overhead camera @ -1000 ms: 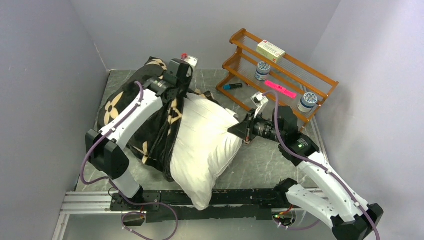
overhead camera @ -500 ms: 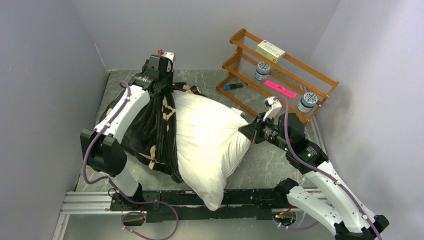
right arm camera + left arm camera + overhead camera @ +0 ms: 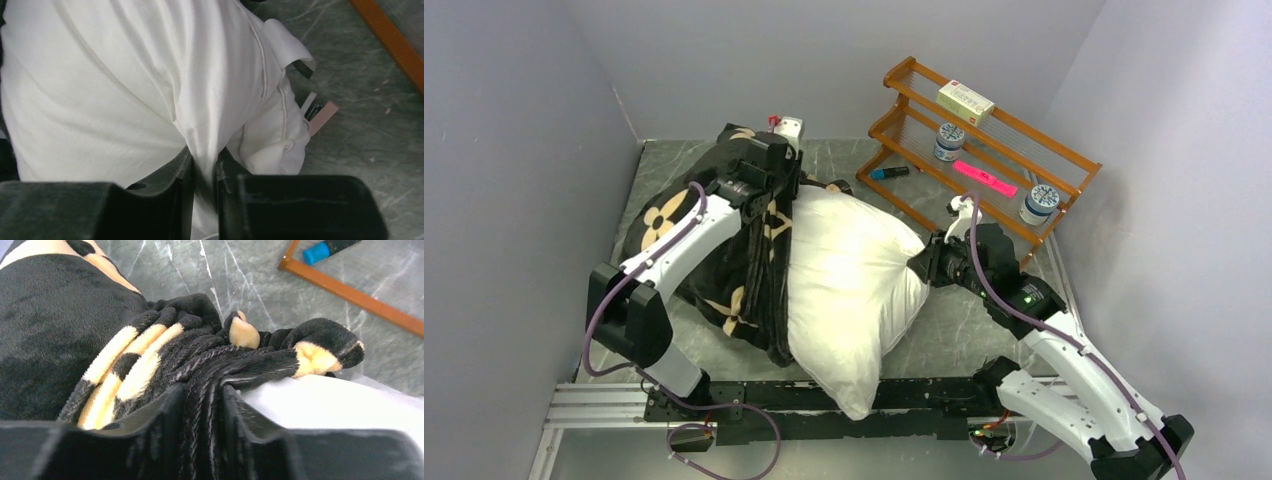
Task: Remove the pillowcase from the pillow
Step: Remove the pillow from the pillowcase.
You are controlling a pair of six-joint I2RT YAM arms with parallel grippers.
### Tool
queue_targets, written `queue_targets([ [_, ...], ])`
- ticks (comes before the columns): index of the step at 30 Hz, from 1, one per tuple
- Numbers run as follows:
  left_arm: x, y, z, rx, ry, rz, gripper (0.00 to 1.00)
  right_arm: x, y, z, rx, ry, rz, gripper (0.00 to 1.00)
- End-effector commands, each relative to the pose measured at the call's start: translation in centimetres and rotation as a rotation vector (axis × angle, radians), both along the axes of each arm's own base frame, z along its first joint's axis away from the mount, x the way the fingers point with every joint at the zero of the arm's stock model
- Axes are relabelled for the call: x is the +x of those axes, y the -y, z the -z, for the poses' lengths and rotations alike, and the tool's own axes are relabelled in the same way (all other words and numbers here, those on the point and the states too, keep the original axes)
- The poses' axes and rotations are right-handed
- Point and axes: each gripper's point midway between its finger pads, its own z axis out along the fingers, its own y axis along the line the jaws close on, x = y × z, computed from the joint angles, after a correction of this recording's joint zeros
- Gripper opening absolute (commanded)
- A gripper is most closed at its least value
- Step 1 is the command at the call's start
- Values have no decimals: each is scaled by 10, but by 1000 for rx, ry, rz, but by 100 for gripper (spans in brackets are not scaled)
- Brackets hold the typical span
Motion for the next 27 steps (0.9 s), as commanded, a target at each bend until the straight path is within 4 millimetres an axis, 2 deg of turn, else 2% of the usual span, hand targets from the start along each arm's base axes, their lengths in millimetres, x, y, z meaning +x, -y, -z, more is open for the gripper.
queue_targets([
  [1, -13, -9, -43, -76, 112, -25, 47, 12, 22, -28, -57, 114, 83, 26],
  [6, -47, -24, -83, -141, 174, -29, 71, 10, 24, -42, -94, 154, 45, 57],
  [10, -75, -44, -101, -159, 223, -50, 83, 15, 24, -60, -119, 203, 32, 76],
  [15, -104, -59, -85, -161, 211, -58, 90, 12, 8, -77, -80, 245, -63, 91],
  [22, -152, -65, -29, -224, 111, -19, 97, -1, -15, -86, -19, 301, -189, 99],
  [24, -165, -68, -20, -256, 109, -16, 97, -6, -25, -85, -10, 295, -238, 100],
  [27, -179, -75, -18, -299, 151, -25, 97, -12, -43, -78, -5, 276, -302, 100],
])
